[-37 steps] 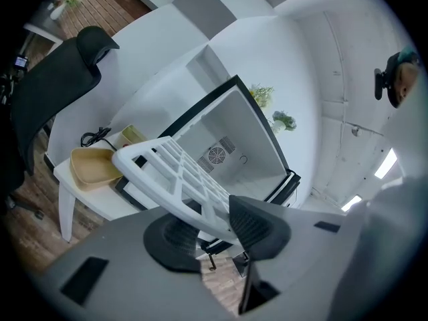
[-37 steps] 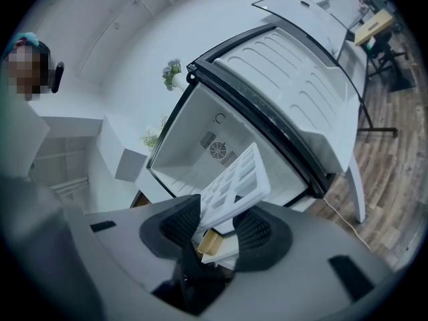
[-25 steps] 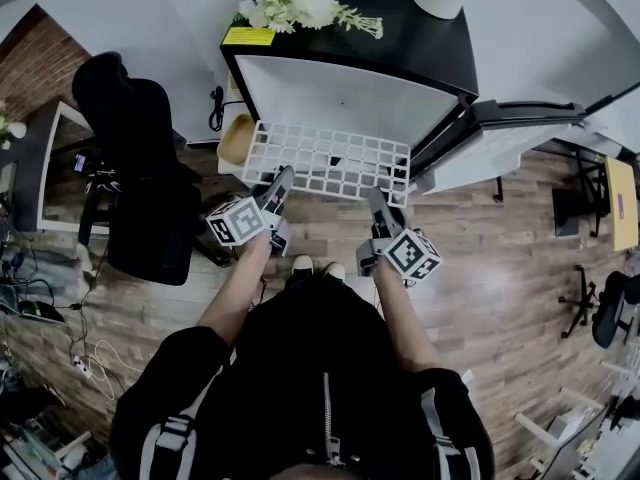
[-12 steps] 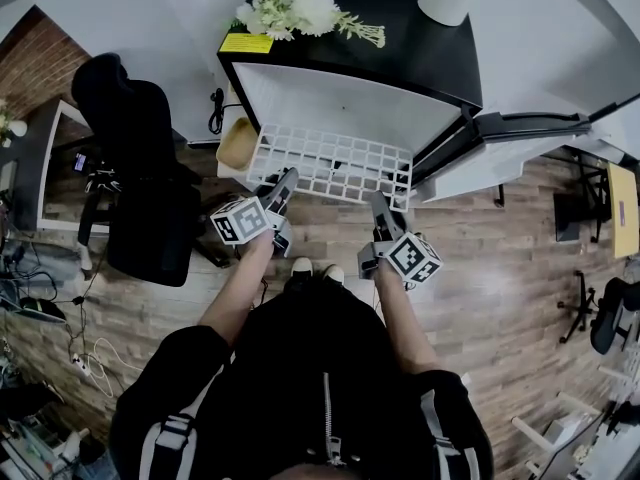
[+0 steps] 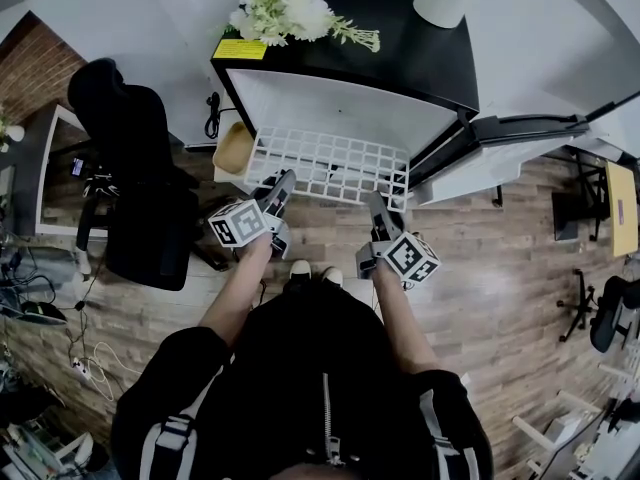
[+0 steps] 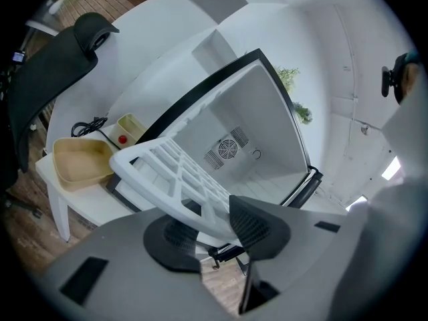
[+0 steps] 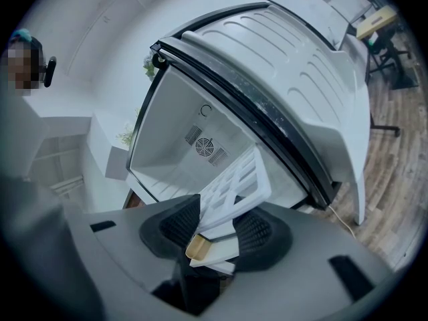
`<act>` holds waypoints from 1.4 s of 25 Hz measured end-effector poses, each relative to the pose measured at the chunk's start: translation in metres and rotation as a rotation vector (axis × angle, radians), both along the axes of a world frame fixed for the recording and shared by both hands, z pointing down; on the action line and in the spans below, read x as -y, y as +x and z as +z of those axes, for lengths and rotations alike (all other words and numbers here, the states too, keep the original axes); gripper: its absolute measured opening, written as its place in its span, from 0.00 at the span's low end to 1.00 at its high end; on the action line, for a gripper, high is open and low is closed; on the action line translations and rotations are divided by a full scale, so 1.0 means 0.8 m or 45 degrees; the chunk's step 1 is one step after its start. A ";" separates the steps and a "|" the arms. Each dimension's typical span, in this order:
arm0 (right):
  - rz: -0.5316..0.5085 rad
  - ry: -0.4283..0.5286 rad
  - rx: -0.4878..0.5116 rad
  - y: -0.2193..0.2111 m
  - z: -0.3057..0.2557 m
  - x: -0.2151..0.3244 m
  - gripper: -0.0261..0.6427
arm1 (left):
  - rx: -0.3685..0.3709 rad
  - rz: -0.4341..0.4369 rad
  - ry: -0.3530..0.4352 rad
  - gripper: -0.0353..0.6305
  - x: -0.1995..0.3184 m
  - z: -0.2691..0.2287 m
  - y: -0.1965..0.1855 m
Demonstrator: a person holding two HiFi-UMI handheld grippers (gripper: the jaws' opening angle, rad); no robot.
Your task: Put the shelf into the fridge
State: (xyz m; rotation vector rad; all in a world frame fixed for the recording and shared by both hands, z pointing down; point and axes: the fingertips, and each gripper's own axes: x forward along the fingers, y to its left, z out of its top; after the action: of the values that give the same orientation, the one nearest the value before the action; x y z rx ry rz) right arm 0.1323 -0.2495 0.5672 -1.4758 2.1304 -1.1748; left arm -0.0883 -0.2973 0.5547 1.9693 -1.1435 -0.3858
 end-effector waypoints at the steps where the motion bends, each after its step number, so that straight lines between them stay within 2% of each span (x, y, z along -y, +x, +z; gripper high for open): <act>1: 0.001 0.004 -0.005 0.000 -0.002 0.000 0.27 | 0.002 0.000 0.001 0.25 0.000 0.000 0.000; 11: -0.007 -0.004 0.024 0.000 0.003 -0.007 0.27 | -0.007 -0.005 0.038 0.25 -0.006 -0.008 0.001; 35: 0.023 0.005 0.000 0.006 -0.007 0.028 0.27 | -0.010 -0.003 0.006 0.25 0.027 0.002 0.000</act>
State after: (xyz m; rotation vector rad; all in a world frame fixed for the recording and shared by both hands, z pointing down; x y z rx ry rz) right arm 0.1368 -0.2722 0.5615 -1.4902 2.1135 -1.1633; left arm -0.0879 -0.3185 0.5564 1.9689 -1.1411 -0.3969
